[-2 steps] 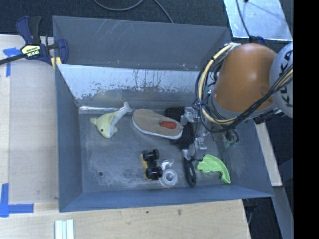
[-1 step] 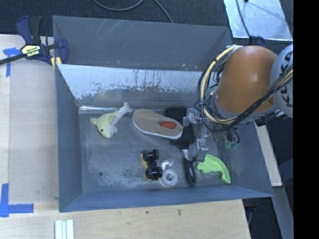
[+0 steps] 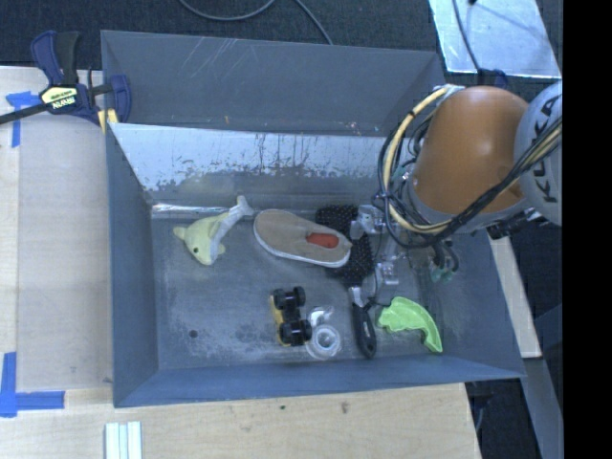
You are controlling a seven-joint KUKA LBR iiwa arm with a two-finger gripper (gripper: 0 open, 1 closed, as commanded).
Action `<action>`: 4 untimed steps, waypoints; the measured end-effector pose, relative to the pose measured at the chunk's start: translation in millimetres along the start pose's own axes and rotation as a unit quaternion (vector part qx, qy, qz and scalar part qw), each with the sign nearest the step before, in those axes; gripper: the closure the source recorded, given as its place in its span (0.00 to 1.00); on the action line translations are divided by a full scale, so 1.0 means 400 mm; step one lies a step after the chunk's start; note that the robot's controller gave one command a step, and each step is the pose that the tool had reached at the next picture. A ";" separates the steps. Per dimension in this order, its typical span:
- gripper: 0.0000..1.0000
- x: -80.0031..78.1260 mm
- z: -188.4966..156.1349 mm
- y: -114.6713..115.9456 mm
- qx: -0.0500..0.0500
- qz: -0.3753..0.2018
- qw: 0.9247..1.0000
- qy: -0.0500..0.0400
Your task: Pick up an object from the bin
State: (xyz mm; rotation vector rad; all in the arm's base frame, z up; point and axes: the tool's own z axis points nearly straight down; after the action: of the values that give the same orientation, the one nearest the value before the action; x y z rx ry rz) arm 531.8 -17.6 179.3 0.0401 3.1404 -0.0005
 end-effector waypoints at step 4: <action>0.00 -0.108 0.198 0.035 0.000 0.099 0.995 -0.001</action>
Offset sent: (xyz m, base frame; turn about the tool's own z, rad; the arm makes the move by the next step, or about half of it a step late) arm 0.0040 0.0067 -0.0210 0.1041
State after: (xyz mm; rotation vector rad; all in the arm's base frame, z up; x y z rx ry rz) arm 575.3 -4.7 99.9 0.3522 3.1191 0.0007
